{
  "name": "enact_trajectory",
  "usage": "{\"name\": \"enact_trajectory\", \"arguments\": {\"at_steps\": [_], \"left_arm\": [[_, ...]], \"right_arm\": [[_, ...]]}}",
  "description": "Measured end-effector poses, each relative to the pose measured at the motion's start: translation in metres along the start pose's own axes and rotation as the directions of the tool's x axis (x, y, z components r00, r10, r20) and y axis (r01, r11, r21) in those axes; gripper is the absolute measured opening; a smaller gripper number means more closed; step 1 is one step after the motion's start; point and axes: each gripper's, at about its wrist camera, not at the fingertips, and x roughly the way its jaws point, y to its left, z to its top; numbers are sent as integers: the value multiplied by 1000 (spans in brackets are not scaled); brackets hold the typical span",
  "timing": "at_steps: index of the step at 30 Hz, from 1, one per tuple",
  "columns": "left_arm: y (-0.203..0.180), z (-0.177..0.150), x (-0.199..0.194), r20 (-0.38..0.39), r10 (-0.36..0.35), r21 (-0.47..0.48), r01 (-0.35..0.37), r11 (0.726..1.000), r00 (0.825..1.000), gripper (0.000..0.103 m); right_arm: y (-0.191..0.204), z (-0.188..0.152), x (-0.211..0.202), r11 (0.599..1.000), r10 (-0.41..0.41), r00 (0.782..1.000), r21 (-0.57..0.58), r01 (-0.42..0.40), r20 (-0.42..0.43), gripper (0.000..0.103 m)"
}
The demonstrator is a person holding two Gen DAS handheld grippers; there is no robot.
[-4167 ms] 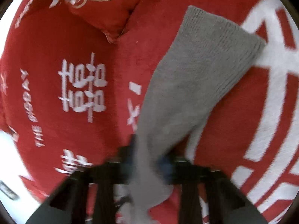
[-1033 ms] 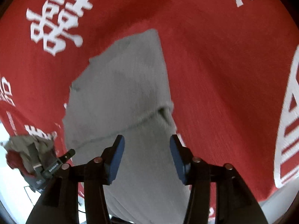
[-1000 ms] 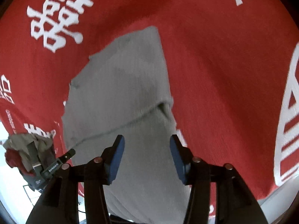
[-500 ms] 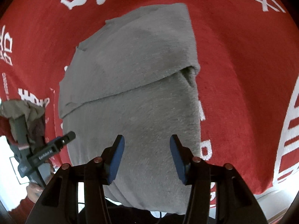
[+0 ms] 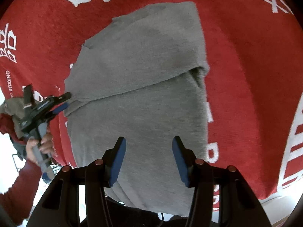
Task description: Fold small clothes
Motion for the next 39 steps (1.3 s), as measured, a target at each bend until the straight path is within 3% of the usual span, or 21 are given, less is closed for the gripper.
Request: {"name": "enact_trajectory", "arguments": {"at_steps": [2, 4, 6, 8, 10, 12, 14, 18, 20, 21, 24, 27, 31, 39], "left_arm": [[5, 5, 1, 8, -21, 42, 21, 999, 1000, 69], [2, 3, -1, -5, -43, 66, 43, 997, 999, 53], [2, 2, -2, -14, -51, 78, 52, 996, 999, 52], [2, -2, -3, -22, -64, 82, 66, 994, 998, 43], [6, -3, -1, -28, -78, 75, 80, 994, 997, 41], [10, -3, 1, -27, -92, 72, 93, 993, 995, 19], [14, -1, 2, -18, -114, 70, 115, 991, 993, 13], [2, -3, -10, -6, -112, 106, 112, 988, 994, 13], [-2, -6, -12, -1, -108, 121, 107, 987, 994, 12], [-1, -9, -14, 1, -105, 127, 104, 986, 994, 12], [4, -18, -12, 2, -79, 127, 78, 989, 997, 12], [7, -20, -9, 19, -66, 92, 64, 994, 998, 17], [9, -19, -17, 62, 50, 38, -52, 998, 997, 77], [3, -33, -30, 62, 183, 63, -187, 980, 981, 78]], "right_arm": [[6, 0, 4, 1000, 7, 1000, -10, -7, -2, 55], [15, -1, 8, 1000, 14, 1000, -18, -14, -3, 55], [24, 0, 14, 999, 23, 1000, -23, -23, -5, 55], [35, 2, 20, 999, 34, 999, -26, -34, -5, 55], [44, 5, 24, 998, 56, 998, -27, -56, 0, 55], [53, 10, 28, 996, 82, 997, -32, -82, 9, 55], [59, 20, 37, 994, 110, 994, -21, -110, 19, 55], [56, 43, 63, 976, 191, 981, 101, -192, 22, 59], [53, 50, 69, 959, 230, 972, 159, -236, 57, 27], [53, 52, 69, 954, 240, 968, 167, -249, 72, 2], [61, 53, 68, 969, 203, 977, 130, -210, 67, 3], [64, 48, 80, 986, 145, 989, 84, -145, 2, 3], [63, 46, 86, 990, 123, 992, 68, -121, -18, 3], [80, 42, 74, 997, 78, 996, -24, -79, -34, 6]]}}
